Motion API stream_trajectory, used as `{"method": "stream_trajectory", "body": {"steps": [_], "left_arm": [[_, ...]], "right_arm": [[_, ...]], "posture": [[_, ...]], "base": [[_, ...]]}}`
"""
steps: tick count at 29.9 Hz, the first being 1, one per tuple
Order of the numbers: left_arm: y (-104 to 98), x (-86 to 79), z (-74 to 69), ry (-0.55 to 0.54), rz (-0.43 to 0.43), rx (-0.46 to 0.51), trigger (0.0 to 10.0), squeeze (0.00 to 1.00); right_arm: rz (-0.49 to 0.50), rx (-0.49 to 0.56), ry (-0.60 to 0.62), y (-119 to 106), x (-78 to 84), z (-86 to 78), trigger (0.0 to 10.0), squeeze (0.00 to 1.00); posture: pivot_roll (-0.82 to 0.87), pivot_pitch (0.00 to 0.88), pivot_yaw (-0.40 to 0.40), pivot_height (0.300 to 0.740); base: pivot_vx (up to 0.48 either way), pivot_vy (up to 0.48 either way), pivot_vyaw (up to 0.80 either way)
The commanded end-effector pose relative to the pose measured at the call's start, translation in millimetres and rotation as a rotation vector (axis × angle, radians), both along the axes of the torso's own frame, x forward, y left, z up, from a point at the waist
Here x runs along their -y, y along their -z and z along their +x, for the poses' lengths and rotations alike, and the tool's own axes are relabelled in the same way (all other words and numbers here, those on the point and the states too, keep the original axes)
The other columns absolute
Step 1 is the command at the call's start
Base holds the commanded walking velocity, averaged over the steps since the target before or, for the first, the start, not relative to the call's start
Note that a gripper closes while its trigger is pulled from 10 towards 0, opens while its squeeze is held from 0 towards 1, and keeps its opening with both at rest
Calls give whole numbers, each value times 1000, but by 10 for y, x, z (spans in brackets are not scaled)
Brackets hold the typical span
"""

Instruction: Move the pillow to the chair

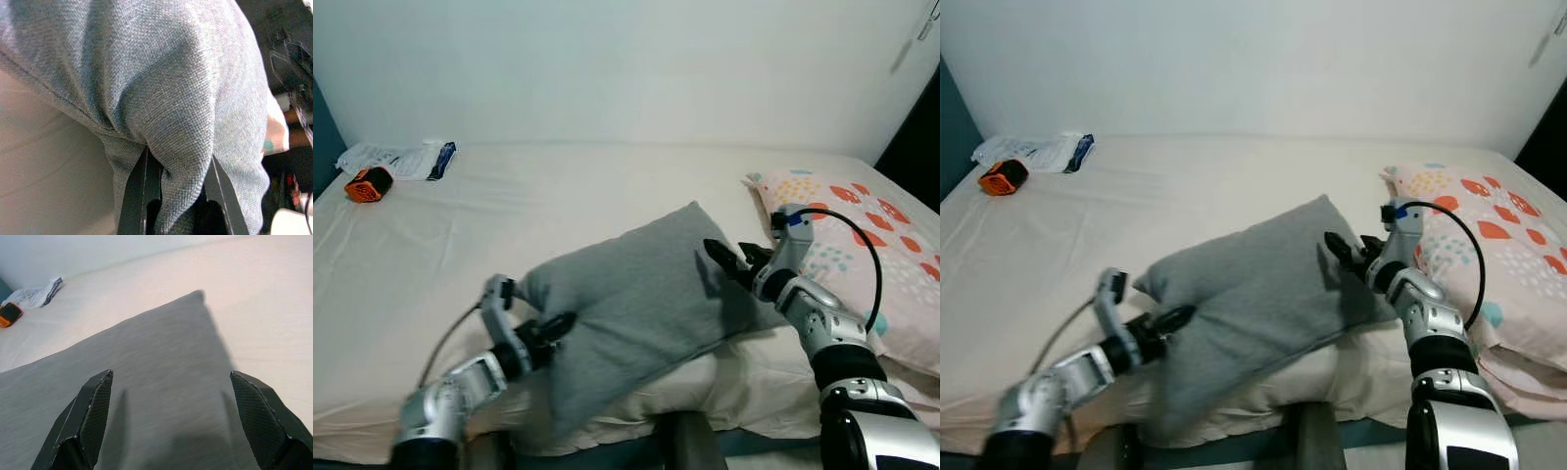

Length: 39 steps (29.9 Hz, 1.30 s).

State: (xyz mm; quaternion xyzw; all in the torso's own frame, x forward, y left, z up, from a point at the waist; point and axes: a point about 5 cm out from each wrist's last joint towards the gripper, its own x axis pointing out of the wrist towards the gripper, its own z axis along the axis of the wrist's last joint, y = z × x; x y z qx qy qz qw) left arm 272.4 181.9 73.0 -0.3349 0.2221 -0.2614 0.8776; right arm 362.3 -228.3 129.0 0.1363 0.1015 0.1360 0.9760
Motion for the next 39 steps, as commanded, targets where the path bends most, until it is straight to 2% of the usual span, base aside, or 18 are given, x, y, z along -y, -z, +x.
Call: {"method": "stream_trajectory", "body": {"steps": [1, 2, 4, 6, 8, 9, 10, 11, 12, 15, 16, 20, 22, 24, 26, 30, 32, 39], "left_arm": [[-88, -190, -36, 14, 39, 50, 0, 0], [-88, -190, -36, 14, 39, 50, 0, 0], [-133, -426, -52, 8, 128, 71, 0, 0], [-133, -426, -52, 8, 128, 71, 0, 0], [-143, -580, -47, 3, 223, 73, 0, 0], [-54, -606, -64, 40, 349, 49, 0, 0], [-54, -606, -64, 40, 349, 49, 0, 0], [119, -519, -93, 126, 535, 25, 0, 0], [119, -519, -93, 126, 535, 25, 0, 0], [299, -268, -117, 221, 677, 37, 0, 0], [299, -268, -117, 221, 677, 37, 0, 0], [518, -37, -173, 320, 808, 47, 0, 0], [598, 70, -185, 333, 808, 49, 0, 0], [613, 94, -186, 335, 804, 50, 0, 0], [666, 158, -167, 355, 837, 71, 0, 0], [685, 189, -163, 365, 846, 81, 0, 0], [696, 212, -158, 382, 858, 91, 0, 0], [724, 236, -142, 394, 865, 103, 0, 0]], "right_arm": [[14, 11, 12, -24, -7, 23, 10000, 0], [14, 11, 12, -24, -7, 23, 10000, 0], [22, 8, 22, -22, -25, 37, 10000, 0], [22, 8, 22, -22, -25, 37, 10000, 0], [32, -1, 40, -15, -34, 54, 10000, 0], [9, -27, 73, 22, -15, 62, 10000, 0], [9, -27, 73, 22, -15, 62, 10000, 0], [-15, -62, 110, 77, 10, 66, 10000, 0], [-15, -62, 110, 77, 10, 66, 10000, 0], [-16, -68, 89, 94, -32, 72, 10000, 0], [-16, -68, 89, 94, -32, 72, 10000, 0], [-1, -84, 94, 132, -57, 69, 10000, 0], [32, -100, 76, 169, -89, 59, 10000, 0], [40, -104, 71, 177, -96, 57, 10000, 0], [60, -181, -34, 268, -171, 15, 10000, 0], [63, -222, -109, 321, -211, -23, 10000, 0], [88, -283, -162, 399, -224, -85, 10000, 0], [93, -411, -157, 586, -221, -201, 10000, 0]], "posture": [[9, 0, -94, 515], [9, 0, -94, 515], [15, 0, -96, 515], [15, 0, -96, 515], [13, 0, -98, 515], [13, 0, -97, 515], [13, 0, -97, 515], [18, 0, -98, 515], [18, 0, -98, 515], [17, 0, -98, 515], [17, 0, -98, 515], [12, 0, -96, 515], [8, 0, -96, 515], [8, 0, -96, 515], [4, 0, -104, 515], [5, 0, -109, 515], [5, 0, -115, 515], [2, 0, -113, 515]], "base": [[0, 0, 0], [0, 0, 0], [0, 0, 0], [0, 0, 0], [0, 0, 0], [0, 0, 0], [0, 0, 0], [0, 0, 0], [0, 0, 0], [0, 0, 0], [0, 0, 0], [0, 0, 0], [0, 0, 0], [0, 0, 0], [0, 0, 0], [0, 0, 0], [0, 0, 0], [0, 0, 0]]}}
